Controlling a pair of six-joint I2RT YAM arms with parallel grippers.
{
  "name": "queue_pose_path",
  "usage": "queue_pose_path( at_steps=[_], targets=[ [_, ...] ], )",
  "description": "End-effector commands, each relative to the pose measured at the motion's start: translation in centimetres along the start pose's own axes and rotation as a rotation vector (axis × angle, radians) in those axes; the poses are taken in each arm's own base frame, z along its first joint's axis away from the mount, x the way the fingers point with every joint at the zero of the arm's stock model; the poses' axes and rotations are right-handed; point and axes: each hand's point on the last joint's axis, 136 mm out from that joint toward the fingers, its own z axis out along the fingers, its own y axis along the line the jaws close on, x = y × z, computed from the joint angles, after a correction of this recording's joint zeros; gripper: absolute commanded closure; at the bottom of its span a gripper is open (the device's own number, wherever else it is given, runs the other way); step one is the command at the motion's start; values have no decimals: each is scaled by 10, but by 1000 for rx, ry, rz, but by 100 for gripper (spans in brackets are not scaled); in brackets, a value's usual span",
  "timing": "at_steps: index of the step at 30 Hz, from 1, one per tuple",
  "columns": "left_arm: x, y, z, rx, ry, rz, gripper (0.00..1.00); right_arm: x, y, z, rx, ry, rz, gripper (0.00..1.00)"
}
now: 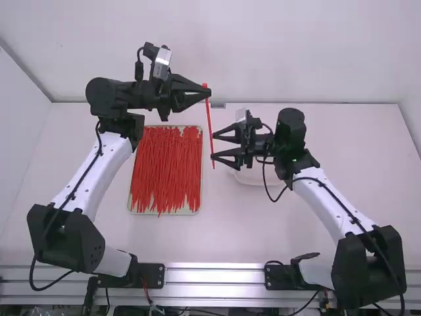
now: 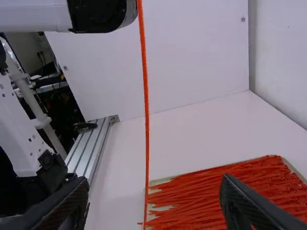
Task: Fasten the cable tie
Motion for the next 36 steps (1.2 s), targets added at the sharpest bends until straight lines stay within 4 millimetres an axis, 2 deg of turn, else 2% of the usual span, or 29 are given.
queue_pose_path(
  at_steps=[1, 11, 16, 17, 20, 21, 22, 25, 30, 34, 36],
  targets=[
    [-16, -5, -1, -12, -23, 41, 99, -6, 5, 6, -26, -1, -56, 28],
    [-24, -2, -8, -38, -31, 57, 98, 8, 10, 10, -43, 35, -72, 35],
    [-24, -2, -8, -39, -34, 60, 99, 8, 10, 11, -42, 34, -78, 41],
    [-25, -1, -8, -41, -35, 59, 99, 7, 10, 11, -43, 33, -81, 47],
    [-25, -1, -8, -41, -36, 60, 99, 7, 10, 11, -43, 31, -85, 57],
    [-25, -1, -8, -41, -36, 60, 99, 7, 10, 11, -43, 31, -85, 57],
    [-25, -2, -8, -39, -36, 63, 99, 7, 10, 11, -44, 32, -84, 62],
    [-25, -2, -8, -41, -37, 66, 99, 7, 10, 11, -43, 32, -85, 68],
    [-26, -1, -7, -44, -45, 61, 99, 6, 10, 11, -42, 30, -89, 89],
    [-26, -1, -6, -46, -48, 59, 99, 6, 9, 11, -42, 30, -89, 91],
    [-26, -1, -6, -45, -47, 58, 99, 5, 9, 11, -38, 27, -100, 85]
  ],
)
